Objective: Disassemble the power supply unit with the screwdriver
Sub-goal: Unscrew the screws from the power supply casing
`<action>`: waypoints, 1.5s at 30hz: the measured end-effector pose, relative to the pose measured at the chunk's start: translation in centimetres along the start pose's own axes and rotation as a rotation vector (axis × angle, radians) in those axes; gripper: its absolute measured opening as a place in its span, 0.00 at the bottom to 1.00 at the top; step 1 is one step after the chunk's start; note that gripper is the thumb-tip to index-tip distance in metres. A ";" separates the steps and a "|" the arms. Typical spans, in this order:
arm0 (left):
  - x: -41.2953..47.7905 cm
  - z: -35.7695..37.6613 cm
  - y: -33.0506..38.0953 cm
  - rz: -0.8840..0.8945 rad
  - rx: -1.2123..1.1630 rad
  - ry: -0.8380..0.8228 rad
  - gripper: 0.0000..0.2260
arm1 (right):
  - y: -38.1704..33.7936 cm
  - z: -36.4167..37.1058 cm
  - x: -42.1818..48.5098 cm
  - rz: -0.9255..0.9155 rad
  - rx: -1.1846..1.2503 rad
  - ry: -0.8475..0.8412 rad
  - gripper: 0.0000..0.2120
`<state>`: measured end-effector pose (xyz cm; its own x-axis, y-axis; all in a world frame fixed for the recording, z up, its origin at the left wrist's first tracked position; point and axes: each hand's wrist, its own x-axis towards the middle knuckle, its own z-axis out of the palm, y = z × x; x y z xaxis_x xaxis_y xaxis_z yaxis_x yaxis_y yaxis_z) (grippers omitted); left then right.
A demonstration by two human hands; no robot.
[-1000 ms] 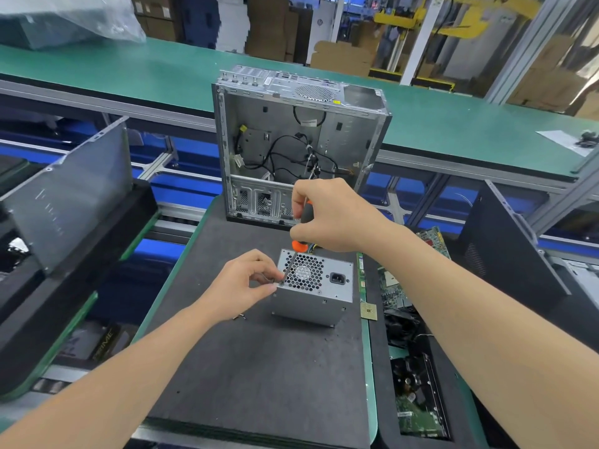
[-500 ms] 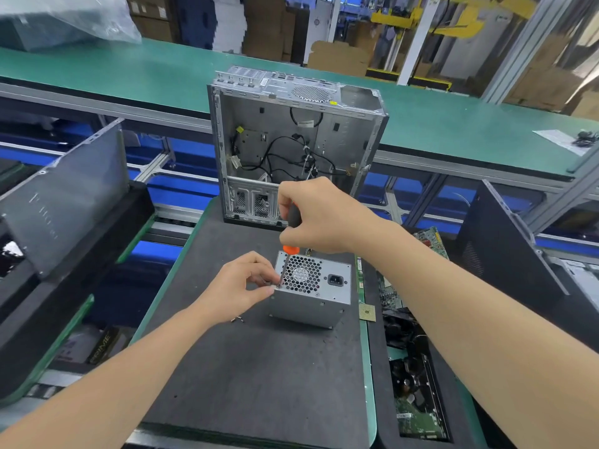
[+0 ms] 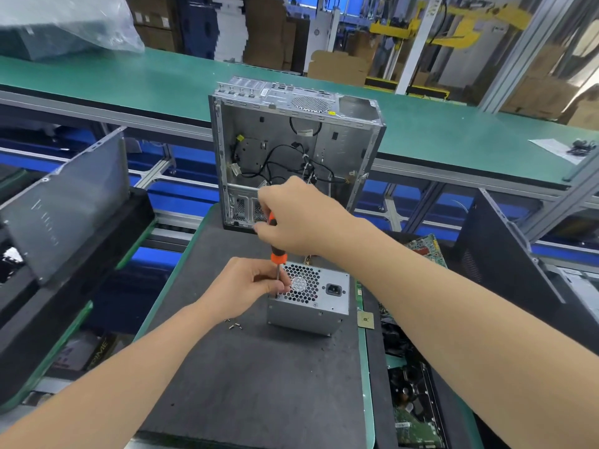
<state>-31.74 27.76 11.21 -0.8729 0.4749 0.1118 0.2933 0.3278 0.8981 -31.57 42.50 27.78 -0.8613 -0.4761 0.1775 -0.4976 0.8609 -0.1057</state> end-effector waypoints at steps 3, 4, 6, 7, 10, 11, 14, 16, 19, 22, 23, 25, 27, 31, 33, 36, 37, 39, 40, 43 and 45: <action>0.0 0.0 0.1 0.004 0.024 -0.005 0.09 | -0.7 0.8 0.0 0.139 -0.182 0.083 0.18; 0.0 0.1 0.2 0.005 0.033 -0.013 0.08 | -0.9 1.1 0.0 0.165 -0.196 0.073 0.19; 0.1 0.0 0.2 -0.006 0.016 -0.035 0.09 | -1.0 1.5 0.1 0.181 -0.196 0.050 0.20; 0.1 -0.2 0.0 -0.018 -0.012 -0.048 0.08 | -0.9 1.6 0.1 0.177 -0.193 0.048 0.20; 0.2 -0.4 -0.5 -0.038 -0.058 -0.088 0.07 | -0.8 1.7 0.1 0.148 -0.176 0.049 0.19; 0.3 -0.5 -0.7 -0.047 -0.077 -0.102 0.07 | -0.7 1.6 0.0 0.136 -0.163 0.035 0.19; 0.3 -0.8 -1.4 -0.057 -0.151 -0.171 0.10 | 0.0 1.3 -0.5 0.109 -0.125 -0.046 0.19; 0.2 -0.9 -1.9 -0.039 -0.134 -0.254 0.08 | 0.6 1.1 -0.8 0.094 -0.113 -0.120 0.18; -0.1 -0.8 -2.4 0.013 -0.141 -0.275 0.07 | 1.3 0.7 -0.8 0.112 -0.090 -0.160 0.16; 0.8 -0.9 -2.4 0.109 -0.061 -0.236 0.09 | 1.4 0.2 -0.1 0.120 -0.113 -0.129 0.14; 1.3 -1.1 -2.3 0.131 -0.006 -0.245 0.11 | 1.2 0.1 0.2 0.127 -0.132 -0.117 0.13; 2.3 -1.7 -2.2 0.156 0.080 -0.267 0.12 | 0.6 0.0 0.7 0.138 -0.181 -0.106 0.11; 2.9 -2.0 -2.5 0.193 0.113 -0.253 0.09 | -0.2 0.2 1.0 0.135 -0.216 -0.104 0.14; 3.2 -1.7 -3.5 0.261 0.083 -0.220 0.06 | -1.2 0.2 1.2 0.121 -0.244 -0.111 0.19; 3.3 -1.8 -3.9 0.272 0.084 -0.246 0.05 | -1.3 0.1 0.9 0.141 -0.227 -0.115 0.19; 3.4 -2.3 -4.1 0.277 0.118 -0.296 0.14 | -1.5 0.4 0.7 0.166 -0.226 -0.121 0.17; 3.5 -2.4 -4.2 0.289 0.131 -0.299 0.17 | -1.8 0.6 0.7 0.161 -0.241 -0.130 0.16; 3.4 -2.4 -4.2 0.292 0.129 -0.309 0.19 | -2.3 0.9 0.9 0.125 -0.235 -0.158 0.13; 3.3 -2.3 -4.3 0.283 0.118 -0.317 0.18 | -2.4 0.9 0.9 0.094 -0.214 -0.179 0.11; 3.2 -2.2 -4.3 0.272 0.087 -0.309 0.15 | -1.5 -0.1 0.8 -0.061 -0.142 -0.262 0.08; 3.0 -2.3 -3.9 0.265 0.054 -0.302 0.16 | -0.5 -1.0 1.0 -0.172 -0.094 -0.325 0.06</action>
<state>-36.42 26.04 9.03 -0.6127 0.7648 0.1992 0.5200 0.2004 0.8303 -32.02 41.76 28.99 -0.7610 -0.6343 -0.1365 -0.6393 0.7689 -0.0083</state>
